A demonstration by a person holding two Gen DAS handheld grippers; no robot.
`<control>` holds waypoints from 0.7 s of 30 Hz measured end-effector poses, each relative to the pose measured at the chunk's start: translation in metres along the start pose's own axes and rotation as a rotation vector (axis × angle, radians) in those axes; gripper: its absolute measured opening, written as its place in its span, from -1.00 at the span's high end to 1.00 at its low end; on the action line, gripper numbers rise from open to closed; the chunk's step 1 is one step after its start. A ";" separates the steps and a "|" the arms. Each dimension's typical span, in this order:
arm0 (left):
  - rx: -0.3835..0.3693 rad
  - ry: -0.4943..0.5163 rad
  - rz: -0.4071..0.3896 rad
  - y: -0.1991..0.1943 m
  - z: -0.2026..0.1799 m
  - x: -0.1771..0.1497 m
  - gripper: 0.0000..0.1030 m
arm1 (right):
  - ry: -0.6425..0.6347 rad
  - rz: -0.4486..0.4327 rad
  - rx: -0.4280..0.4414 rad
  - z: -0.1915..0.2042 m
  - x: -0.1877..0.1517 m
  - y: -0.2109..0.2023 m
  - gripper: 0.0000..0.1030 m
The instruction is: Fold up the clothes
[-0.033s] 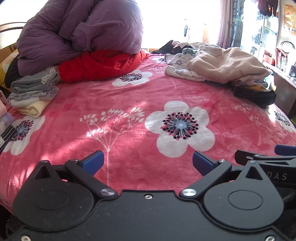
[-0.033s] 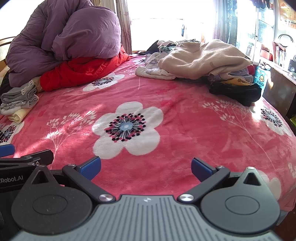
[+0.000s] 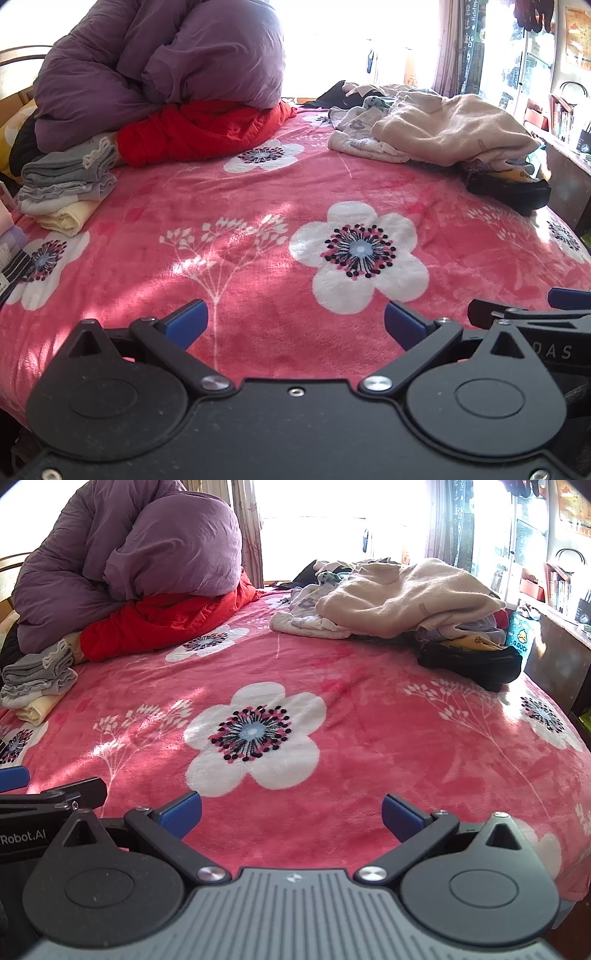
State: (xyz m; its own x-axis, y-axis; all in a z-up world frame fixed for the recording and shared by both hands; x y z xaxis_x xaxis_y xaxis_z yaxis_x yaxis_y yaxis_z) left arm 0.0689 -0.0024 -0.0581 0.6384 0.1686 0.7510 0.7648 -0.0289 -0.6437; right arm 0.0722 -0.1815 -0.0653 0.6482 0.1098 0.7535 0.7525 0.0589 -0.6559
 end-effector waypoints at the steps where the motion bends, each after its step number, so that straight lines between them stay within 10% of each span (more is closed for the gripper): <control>1: 0.000 0.001 -0.001 0.000 0.000 0.000 -0.99 | -0.004 0.002 -0.004 0.000 0.000 0.000 -1.00; 21: 0.011 0.013 -0.013 -0.002 -0.002 -0.001 -1.00 | -0.001 0.004 -0.002 -0.001 -0.001 0.002 -1.00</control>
State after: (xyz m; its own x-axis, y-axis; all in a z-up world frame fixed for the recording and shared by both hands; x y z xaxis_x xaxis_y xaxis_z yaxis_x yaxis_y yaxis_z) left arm 0.0665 -0.0049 -0.0570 0.6298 0.1562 0.7609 0.7719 -0.0162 -0.6356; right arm 0.0730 -0.1822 -0.0677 0.6515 0.1107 0.7505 0.7498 0.0563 -0.6592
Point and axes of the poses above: each gripper's, at about its wrist camera, not at the fingertips, and y roughly the way its jaws point, z to its left, x to its top, the point moved 9 cm from there along y, roughly the way its jaws point, and after that the axes turned 8 degrees about -y, right-handed, at the moved point
